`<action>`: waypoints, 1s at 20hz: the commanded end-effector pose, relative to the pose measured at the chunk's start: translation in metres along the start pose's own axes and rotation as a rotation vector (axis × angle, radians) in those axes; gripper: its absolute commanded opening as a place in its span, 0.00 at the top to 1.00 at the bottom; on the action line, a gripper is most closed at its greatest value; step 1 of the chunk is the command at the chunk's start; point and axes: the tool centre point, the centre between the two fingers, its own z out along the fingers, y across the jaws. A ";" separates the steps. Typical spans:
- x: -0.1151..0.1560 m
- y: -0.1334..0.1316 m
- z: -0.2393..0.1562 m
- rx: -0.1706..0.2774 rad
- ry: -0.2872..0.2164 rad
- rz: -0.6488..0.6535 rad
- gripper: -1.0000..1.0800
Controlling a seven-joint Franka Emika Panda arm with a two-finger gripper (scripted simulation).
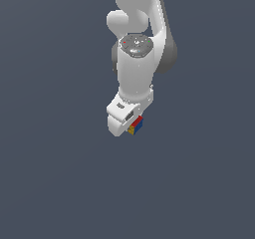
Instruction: Pick up the object and move it to a goal position.
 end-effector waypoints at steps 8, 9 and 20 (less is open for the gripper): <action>0.000 0.037 -0.063 -0.001 0.000 0.000 1.00; 0.000 0.039 -0.067 -0.001 0.000 0.000 1.00; 0.002 0.051 -0.084 -0.002 -0.001 0.001 1.00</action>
